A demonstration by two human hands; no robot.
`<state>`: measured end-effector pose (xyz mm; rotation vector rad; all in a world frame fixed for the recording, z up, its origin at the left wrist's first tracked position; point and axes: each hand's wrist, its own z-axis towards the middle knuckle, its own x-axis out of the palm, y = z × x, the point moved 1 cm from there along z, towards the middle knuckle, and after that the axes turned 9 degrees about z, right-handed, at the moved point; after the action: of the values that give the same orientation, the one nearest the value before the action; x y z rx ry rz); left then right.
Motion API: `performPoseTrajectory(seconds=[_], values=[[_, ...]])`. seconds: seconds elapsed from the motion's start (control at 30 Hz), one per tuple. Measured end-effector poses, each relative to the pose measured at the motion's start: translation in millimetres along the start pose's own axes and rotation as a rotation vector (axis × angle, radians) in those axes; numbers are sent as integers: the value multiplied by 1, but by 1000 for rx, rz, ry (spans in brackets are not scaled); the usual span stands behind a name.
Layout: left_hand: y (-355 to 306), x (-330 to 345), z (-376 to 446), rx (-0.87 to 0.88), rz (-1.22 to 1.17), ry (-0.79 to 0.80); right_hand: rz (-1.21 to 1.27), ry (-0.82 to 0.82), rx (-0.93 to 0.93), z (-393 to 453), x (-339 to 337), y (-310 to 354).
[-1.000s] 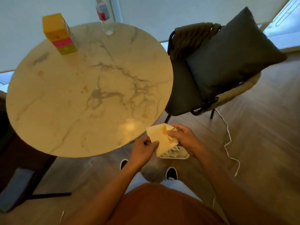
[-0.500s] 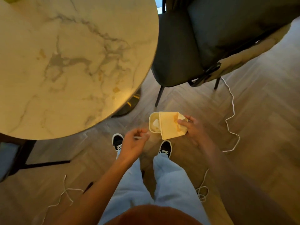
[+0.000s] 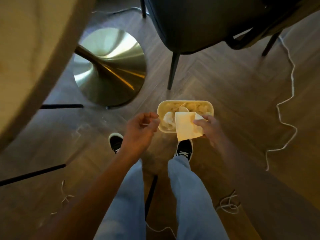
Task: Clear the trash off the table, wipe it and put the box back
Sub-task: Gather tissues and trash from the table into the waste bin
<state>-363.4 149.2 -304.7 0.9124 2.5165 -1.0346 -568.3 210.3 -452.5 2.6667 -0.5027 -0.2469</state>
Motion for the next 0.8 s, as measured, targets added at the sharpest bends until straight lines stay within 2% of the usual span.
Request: performPoseTrajectory(seconds=[0.2, 0.3, 0.53, 0.63, 0.8], values=[[33, 28, 41, -31, 23, 75, 36, -111, 1, 55, 20, -17], [54, 40, 56, -70, 39, 111, -74, -151, -61, 70, 34, -20], [95, 92, 117, -64, 247, 113, -286, -174, -135, 85, 53, -32], [97, 111, 138, -81, 305, 79, -234, -155, -129, 89, 52, -40], [99, 128, 164, -119, 409, 79, 53, -128, -1, 93, 41, -37]])
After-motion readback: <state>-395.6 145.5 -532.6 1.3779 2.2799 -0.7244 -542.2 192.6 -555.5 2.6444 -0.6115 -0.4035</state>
